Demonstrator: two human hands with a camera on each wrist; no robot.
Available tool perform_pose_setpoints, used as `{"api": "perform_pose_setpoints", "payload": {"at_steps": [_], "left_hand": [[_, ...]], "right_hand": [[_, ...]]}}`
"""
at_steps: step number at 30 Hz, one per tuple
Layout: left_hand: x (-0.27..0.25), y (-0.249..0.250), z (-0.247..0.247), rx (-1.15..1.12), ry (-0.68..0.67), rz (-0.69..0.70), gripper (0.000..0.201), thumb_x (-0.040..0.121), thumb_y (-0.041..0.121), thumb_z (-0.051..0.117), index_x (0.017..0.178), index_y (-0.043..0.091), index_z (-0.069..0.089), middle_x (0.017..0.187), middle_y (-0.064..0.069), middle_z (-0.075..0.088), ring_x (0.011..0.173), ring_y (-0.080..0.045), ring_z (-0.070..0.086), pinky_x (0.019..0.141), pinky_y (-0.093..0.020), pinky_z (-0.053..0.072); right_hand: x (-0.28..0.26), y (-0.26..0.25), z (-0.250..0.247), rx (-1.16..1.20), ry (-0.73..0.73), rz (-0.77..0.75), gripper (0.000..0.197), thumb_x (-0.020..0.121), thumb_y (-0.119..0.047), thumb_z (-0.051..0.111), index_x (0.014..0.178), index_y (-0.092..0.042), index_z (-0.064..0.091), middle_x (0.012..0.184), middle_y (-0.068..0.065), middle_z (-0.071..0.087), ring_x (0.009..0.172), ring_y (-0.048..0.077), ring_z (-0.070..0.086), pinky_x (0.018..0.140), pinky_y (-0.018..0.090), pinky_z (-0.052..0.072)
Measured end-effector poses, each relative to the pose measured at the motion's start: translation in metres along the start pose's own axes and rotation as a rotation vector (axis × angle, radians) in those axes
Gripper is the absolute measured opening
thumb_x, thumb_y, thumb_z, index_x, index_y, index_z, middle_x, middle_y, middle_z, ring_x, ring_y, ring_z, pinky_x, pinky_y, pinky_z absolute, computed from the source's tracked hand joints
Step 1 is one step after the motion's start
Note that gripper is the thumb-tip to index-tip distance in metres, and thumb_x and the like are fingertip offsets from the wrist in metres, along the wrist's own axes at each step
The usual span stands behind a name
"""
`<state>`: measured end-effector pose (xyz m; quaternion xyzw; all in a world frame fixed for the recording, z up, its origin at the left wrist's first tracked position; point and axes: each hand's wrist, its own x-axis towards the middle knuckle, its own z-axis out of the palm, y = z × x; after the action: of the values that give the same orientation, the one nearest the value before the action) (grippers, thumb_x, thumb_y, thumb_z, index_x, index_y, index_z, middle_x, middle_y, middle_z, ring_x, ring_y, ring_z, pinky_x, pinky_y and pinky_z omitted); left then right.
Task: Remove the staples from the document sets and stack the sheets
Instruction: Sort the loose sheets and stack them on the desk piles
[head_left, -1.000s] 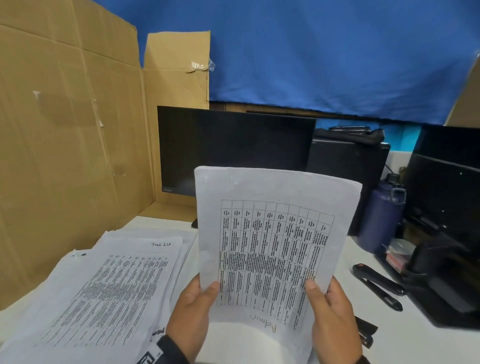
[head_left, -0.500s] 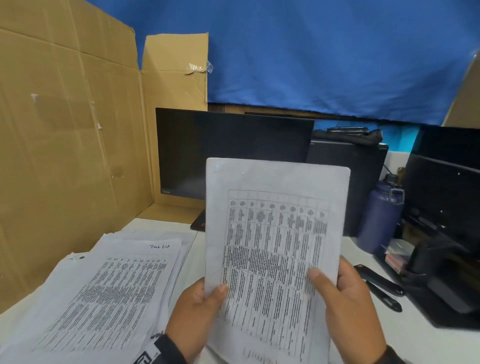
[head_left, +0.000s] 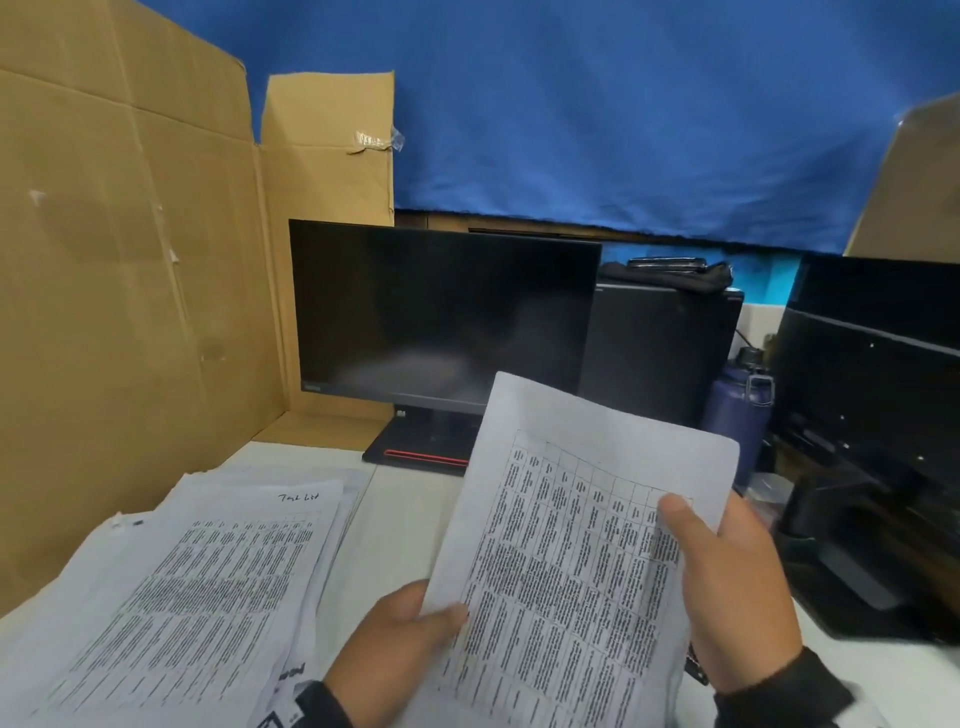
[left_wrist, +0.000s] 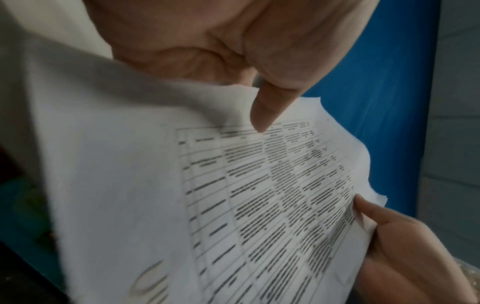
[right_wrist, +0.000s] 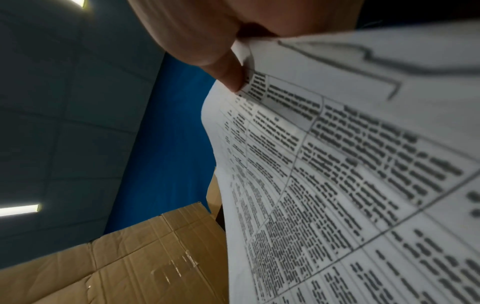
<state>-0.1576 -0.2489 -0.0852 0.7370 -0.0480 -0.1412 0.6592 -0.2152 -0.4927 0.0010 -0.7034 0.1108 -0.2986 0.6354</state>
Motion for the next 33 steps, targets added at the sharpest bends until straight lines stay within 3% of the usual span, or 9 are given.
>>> {"api": "perform_pose_setpoints", "payload": {"at_steps": [2, 5, 7, 13, 17, 22, 25, 29, 33], "left_hand": [[-0.003, 0.010, -0.004, -0.063, 0.049, 0.047, 0.018, 0.092, 0.020, 0.073, 0.108, 0.014, 0.078, 0.102, -0.006, 0.082, 0.097, -0.026, 0.078, 0.098, -0.048, 0.056], [-0.011, 0.030, -0.010, -0.123, 0.059, 0.146, 0.021, 0.101, 0.005, 0.056, 0.112, 0.009, 0.074, 0.103, -0.009, 0.081, 0.091, -0.023, 0.078, 0.083, -0.037, 0.058], [-0.019, 0.045, -0.012, -0.176, 0.060, 0.199, 0.026, 0.102, 0.003, 0.052, 0.113, 0.010, 0.074, 0.107, -0.010, 0.081, 0.100, -0.028, 0.077, 0.089, -0.042, 0.057], [-0.024, 0.054, -0.015, -0.328, 0.107, 0.173, 0.023, 0.103, 0.010, 0.053, 0.112, 0.004, 0.073, 0.108, -0.019, 0.079, 0.099, -0.033, 0.077, 0.092, -0.046, 0.057], [-0.019, 0.045, -0.013, -0.260, 0.150, 0.124, 0.023, 0.103, 0.017, 0.057, 0.102, 0.011, 0.079, 0.105, -0.012, 0.081, 0.103, -0.030, 0.077, 0.105, -0.056, 0.051], [-0.021, 0.042, -0.009, -0.124, 0.244, 0.148, 0.025, 0.105, 0.021, 0.056, 0.099, 0.020, 0.080, 0.099, 0.001, 0.082, 0.099, -0.021, 0.077, 0.102, -0.051, 0.054], [-0.022, 0.044, -0.017, -0.043, 0.338, 0.179, 0.023, 0.104, 0.024, 0.057, 0.099, 0.023, 0.079, 0.090, 0.004, 0.082, 0.086, -0.016, 0.077, 0.095, -0.049, 0.058], [-0.019, 0.046, -0.032, 0.078, 0.400, 0.172, 0.025, 0.103, 0.036, 0.056, 0.095, 0.027, 0.078, 0.086, -0.013, 0.078, 0.088, -0.042, 0.073, 0.085, -0.059, 0.060], [-0.018, 0.043, -0.034, 0.169, 0.407, 0.156, 0.026, 0.104, 0.035, 0.055, 0.094, 0.024, 0.077, 0.085, -0.007, 0.080, 0.085, -0.033, 0.075, 0.083, -0.052, 0.062]], "right_hand": [[-0.004, -0.002, 0.001, -0.014, -0.022, -0.020, 0.020, 0.102, -0.019, 0.052, 0.102, -0.031, 0.068, 0.095, -0.023, 0.075, 0.089, 0.000, 0.069, 0.081, 0.031, 0.049], [-0.012, -0.005, 0.003, -0.012, -0.084, -0.048, 0.021, 0.100, -0.018, 0.053, 0.104, -0.029, 0.070, 0.098, -0.017, 0.076, 0.090, 0.003, 0.071, 0.082, 0.035, 0.051], [-0.017, -0.006, 0.007, -0.014, -0.133, -0.048, 0.022, 0.100, -0.016, 0.053, 0.103, -0.029, 0.070, 0.097, -0.015, 0.077, 0.089, 0.004, 0.072, 0.080, 0.034, 0.051], [-0.022, 0.005, 0.017, -0.036, -0.150, -0.008, 0.020, 0.100, -0.021, 0.052, 0.103, -0.030, 0.069, 0.096, -0.014, 0.077, 0.088, 0.007, 0.072, 0.079, 0.036, 0.052], [-0.022, 0.013, 0.022, -0.099, -0.154, -0.031, 0.019, 0.100, -0.020, 0.052, 0.107, -0.027, 0.069, 0.096, -0.013, 0.076, 0.089, 0.006, 0.071, 0.078, 0.034, 0.052], [-0.020, 0.016, 0.021, -0.177, -0.257, -0.059, 0.014, 0.099, -0.023, 0.055, 0.100, -0.027, 0.068, 0.092, -0.016, 0.076, 0.081, -0.001, 0.070, 0.069, 0.026, 0.049], [0.001, 0.022, 0.000, -0.254, -0.318, -0.020, 0.009, 0.095, -0.016, 0.062, 0.089, -0.020, 0.068, 0.087, -0.006, 0.076, 0.075, 0.008, 0.070, 0.066, 0.028, 0.047], [0.040, 0.058, -0.048, -0.415, -0.137, 0.037, 0.008, 0.090, -0.016, 0.065, 0.083, -0.019, 0.068, 0.089, -0.002, 0.073, 0.089, 0.021, 0.067, 0.082, 0.039, 0.050], [0.060, 0.096, -0.081, -0.605, -0.162, 0.194, 0.003, 0.089, -0.017, 0.070, 0.089, -0.016, 0.067, 0.097, 0.007, 0.071, 0.098, 0.030, 0.064, 0.091, 0.042, 0.047]]}}
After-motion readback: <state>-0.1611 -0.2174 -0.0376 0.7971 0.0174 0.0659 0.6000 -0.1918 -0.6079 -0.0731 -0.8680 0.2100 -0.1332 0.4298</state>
